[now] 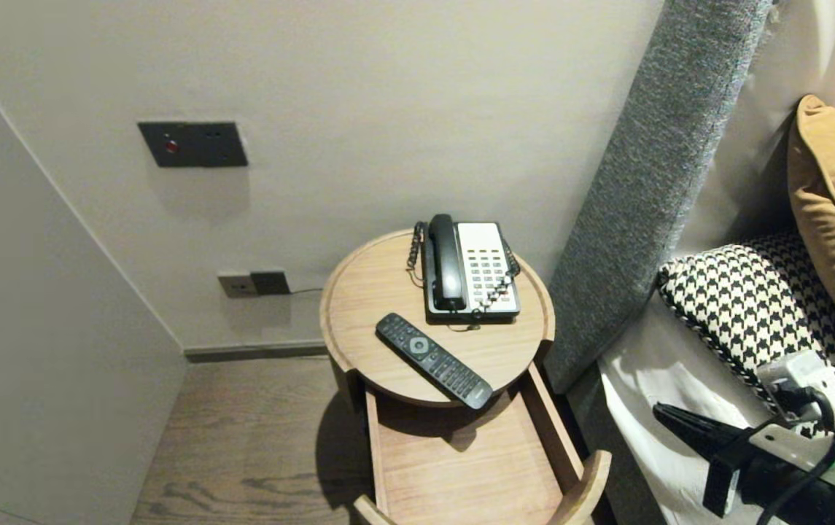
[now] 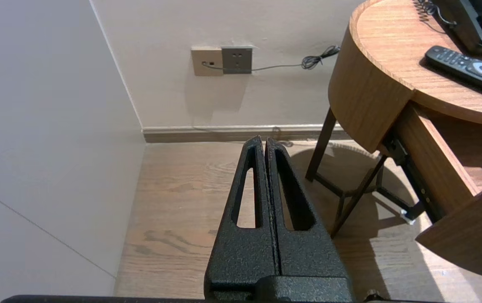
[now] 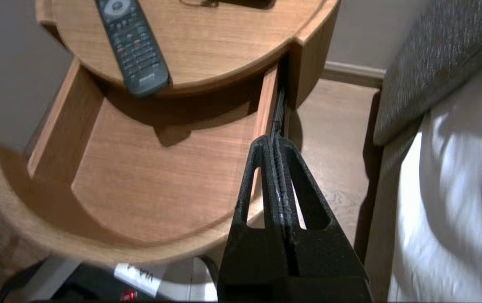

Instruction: Close the nightstand drawer

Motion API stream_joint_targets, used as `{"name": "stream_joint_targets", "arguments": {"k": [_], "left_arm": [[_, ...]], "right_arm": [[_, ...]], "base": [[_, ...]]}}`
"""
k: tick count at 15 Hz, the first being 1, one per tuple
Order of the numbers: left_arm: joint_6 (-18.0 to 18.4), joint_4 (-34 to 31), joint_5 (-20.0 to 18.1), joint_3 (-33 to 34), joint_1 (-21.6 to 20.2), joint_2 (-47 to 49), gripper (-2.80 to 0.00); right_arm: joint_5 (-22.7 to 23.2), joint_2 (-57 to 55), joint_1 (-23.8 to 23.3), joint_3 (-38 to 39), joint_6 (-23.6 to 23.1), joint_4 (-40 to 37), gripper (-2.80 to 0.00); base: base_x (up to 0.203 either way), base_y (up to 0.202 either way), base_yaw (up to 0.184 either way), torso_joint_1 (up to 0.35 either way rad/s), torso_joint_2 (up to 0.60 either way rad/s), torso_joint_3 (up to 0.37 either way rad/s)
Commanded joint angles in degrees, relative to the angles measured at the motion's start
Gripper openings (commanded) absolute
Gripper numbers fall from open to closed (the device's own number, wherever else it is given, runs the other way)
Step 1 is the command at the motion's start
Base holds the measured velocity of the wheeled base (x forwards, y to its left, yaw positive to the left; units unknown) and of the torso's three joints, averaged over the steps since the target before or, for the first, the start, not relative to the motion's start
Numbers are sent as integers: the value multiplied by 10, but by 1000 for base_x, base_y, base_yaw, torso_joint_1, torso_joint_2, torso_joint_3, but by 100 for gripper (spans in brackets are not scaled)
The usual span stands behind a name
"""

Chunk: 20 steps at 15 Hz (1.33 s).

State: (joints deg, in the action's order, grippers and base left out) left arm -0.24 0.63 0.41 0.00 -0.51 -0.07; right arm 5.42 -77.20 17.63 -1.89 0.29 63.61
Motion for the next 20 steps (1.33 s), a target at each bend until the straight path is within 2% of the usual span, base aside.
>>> {"name": "stream_joint_targets", "arguments": {"k": [1, 4, 8, 12, 20], "left_arm": [[0, 0, 0, 0, 0, 0, -280], [0, 1, 0, 0, 0, 0, -280], [0, 0, 0, 0, 0, 0, -280], [0, 1, 0, 0, 0, 0, -280], [0, 1, 0, 0, 0, 0, -280]], "right_arm": [[0, -3, -4, 42, 2, 16, -280], [0, -8, -5, 42, -3, -32, -280], [3, -46, 3, 42, -4, -148, -280], [7, -92, 12, 42, -7, -207, -280], [31, -256, 50, 25, -9, -162, -280]], "base": [[0, 0, 0, 0, 0, 0], [0, 0, 0, 0, 0, 0], [0, 0, 0, 0, 0, 0], [0, 0, 0, 0, 0, 0], [0, 0, 0, 0, 0, 0]]}}
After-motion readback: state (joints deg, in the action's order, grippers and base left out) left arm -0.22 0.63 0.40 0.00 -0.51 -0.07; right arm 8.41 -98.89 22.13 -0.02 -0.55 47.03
